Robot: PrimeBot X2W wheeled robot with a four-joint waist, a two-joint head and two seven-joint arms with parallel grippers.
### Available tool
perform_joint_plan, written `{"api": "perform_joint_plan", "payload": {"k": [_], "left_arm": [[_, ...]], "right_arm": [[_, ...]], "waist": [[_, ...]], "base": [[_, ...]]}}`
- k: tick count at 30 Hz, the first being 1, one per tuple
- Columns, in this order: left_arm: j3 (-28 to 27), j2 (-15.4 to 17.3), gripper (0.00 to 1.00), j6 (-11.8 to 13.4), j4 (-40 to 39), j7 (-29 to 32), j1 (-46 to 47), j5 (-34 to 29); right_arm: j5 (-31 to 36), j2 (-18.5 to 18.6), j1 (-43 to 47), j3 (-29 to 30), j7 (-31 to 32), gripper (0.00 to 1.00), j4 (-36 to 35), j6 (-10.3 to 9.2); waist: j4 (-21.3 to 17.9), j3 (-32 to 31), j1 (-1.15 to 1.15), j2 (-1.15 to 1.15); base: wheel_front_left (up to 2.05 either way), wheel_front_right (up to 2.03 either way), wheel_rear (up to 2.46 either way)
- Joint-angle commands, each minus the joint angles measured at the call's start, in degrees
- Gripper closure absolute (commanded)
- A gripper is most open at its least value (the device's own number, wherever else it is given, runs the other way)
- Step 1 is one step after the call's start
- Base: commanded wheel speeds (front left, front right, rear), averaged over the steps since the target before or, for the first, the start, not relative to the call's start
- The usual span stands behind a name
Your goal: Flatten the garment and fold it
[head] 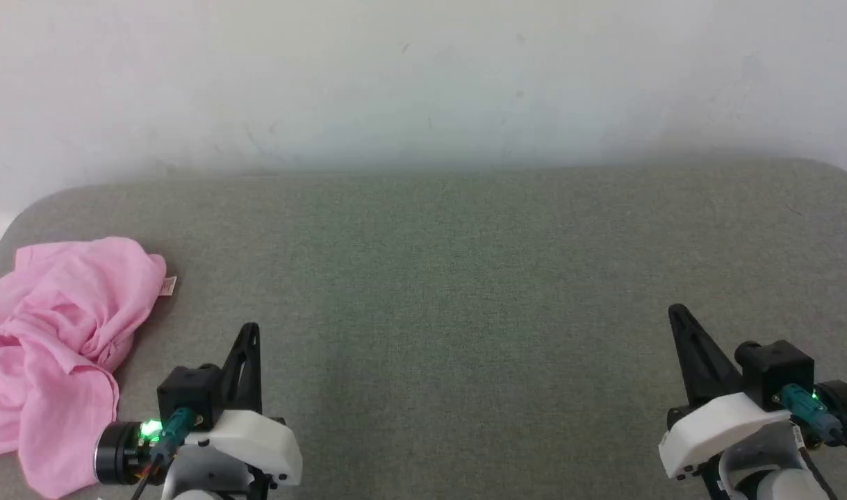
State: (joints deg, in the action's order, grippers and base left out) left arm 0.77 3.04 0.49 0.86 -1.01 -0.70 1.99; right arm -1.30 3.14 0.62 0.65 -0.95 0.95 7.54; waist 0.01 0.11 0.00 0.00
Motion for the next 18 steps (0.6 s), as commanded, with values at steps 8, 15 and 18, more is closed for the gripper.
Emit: {"api": "perform_joint_plan", "payload": {"k": [8, 15, 18], "left_arm": [[-0.2, -0.1, 1.00, -0.2, -0.3, 0.2, 0.3, -0.5], [-0.3, -0.1, 1.00, -0.2, -0.4, 0.2, 0.3, -0.7], [-0.3, -0.1, 1.00, -0.2, -0.4, 0.3, 0.3, -0.7]], "right_arm": [[0.4, -0.1, -0.3, -0.1, 0.2, 1.00, -0.3, -0.02], [0.5, -0.1, -0.3, -0.2, 0.3, 1.00, -0.4, -0.02], [0.6, -0.1, -0.3, -0.2, 0.3, 1.00, -0.4, -0.03]], "waist": [[0.0, 0.0, 0.00, 0.00], [0.0, 0.0, 0.00, 0.00], [0.0, 0.0, 0.00, 0.00]], "base": [[0.00, 0.00, 0.00], [0.00, 0.00, 0.00], [0.00, 0.00, 0.00]]}}
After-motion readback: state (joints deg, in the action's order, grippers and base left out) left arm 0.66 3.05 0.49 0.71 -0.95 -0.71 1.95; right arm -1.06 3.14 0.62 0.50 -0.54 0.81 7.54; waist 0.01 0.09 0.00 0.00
